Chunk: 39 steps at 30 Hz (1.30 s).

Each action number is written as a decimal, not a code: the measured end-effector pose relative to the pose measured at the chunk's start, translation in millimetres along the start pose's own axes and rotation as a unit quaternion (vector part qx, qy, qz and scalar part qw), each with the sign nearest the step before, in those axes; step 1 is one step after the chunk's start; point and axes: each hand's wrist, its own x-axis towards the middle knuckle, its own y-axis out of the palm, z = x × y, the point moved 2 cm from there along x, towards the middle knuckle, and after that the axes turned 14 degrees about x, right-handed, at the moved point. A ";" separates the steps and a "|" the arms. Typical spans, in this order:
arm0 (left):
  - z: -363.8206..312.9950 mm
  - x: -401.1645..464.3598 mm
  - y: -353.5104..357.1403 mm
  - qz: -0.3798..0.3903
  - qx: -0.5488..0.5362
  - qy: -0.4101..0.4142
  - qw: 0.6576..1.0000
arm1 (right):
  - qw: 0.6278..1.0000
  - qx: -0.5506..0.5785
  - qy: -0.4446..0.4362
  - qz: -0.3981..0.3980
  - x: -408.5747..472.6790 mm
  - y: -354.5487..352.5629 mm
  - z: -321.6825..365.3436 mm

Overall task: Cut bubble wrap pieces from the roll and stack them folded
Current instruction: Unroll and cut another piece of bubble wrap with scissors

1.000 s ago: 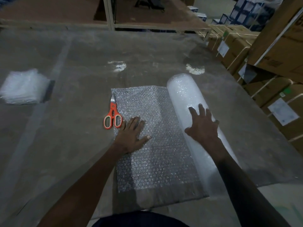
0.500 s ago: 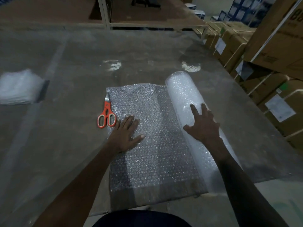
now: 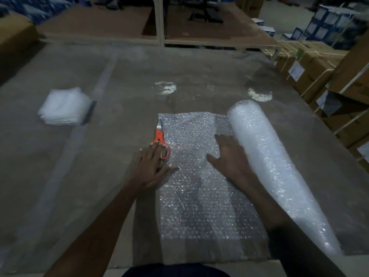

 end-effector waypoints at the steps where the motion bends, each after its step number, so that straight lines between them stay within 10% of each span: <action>1: 11.4 -2.8 0.2 0.006 -0.001 -0.007 1.000 | 0.999 0.039 -0.016 0.016 5.7 12.8 12.8; 23: 76.7 -13.9 19.8 -0.014 0.004 -0.048 0.999 | 0.979 0.149 0.119 0.070 109.5 128.7 123.8; 32: 76.1 -14.7 15.3 0.001 -0.007 -0.057 0.998 | 0.656 0.720 0.227 0.016 41.7 102.2 102.4; 39: 68.1 -21.0 8.3 0.041 -0.004 -0.046 0.998 | 0.669 0.698 0.254 -0.035 -19.6 92.7 68.6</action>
